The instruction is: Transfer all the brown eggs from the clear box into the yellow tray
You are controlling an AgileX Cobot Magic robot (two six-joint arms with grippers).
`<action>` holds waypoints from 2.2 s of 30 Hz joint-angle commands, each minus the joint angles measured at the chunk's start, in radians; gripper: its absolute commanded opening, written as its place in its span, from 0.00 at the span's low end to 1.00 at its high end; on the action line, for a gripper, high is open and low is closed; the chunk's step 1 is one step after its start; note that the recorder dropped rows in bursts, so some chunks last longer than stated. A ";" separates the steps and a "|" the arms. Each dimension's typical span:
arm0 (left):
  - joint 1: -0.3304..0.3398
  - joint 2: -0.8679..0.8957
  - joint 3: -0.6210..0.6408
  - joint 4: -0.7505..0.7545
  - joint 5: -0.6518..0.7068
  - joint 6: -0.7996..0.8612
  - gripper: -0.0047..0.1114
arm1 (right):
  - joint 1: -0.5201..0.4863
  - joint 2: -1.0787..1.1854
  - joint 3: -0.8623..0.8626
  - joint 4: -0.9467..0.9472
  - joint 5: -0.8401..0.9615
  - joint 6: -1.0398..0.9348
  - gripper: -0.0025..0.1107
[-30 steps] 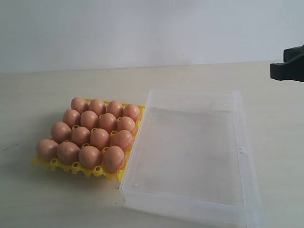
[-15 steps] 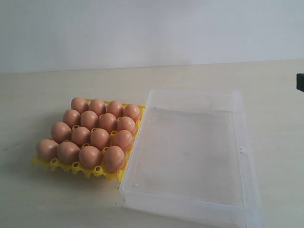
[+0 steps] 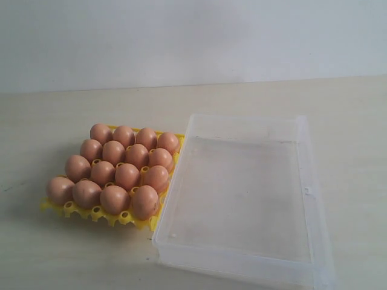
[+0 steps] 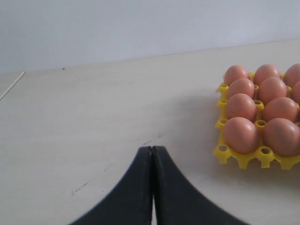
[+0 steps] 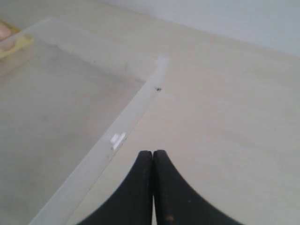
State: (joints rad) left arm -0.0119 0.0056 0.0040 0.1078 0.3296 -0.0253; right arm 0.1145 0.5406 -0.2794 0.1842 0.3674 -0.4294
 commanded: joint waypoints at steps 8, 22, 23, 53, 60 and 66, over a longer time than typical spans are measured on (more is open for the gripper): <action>0.001 -0.006 -0.004 -0.003 -0.014 -0.004 0.04 | -0.006 -0.441 0.244 -0.038 -0.039 0.041 0.02; 0.001 -0.006 -0.004 -0.003 -0.014 -0.004 0.04 | -0.006 -0.541 0.256 -0.028 -0.040 0.041 0.02; 0.001 -0.006 -0.004 -0.003 -0.014 -0.004 0.04 | -0.006 -0.541 0.256 -0.028 -0.040 0.041 0.02; 0.001 -0.006 -0.004 -0.003 -0.014 -0.004 0.04 | -0.006 -0.541 0.279 -0.098 -0.038 0.420 0.02; 0.001 -0.006 -0.004 -0.003 -0.014 -0.004 0.04 | -0.006 -0.541 0.279 -0.109 -0.059 0.513 0.02; 0.001 -0.006 -0.004 -0.003 -0.014 -0.004 0.04 | -0.006 -0.541 0.279 -0.113 -0.059 0.476 0.02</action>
State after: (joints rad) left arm -0.0119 0.0056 0.0040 0.1078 0.3296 -0.0253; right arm 0.1138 0.0064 -0.0045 0.0805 0.3248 0.0647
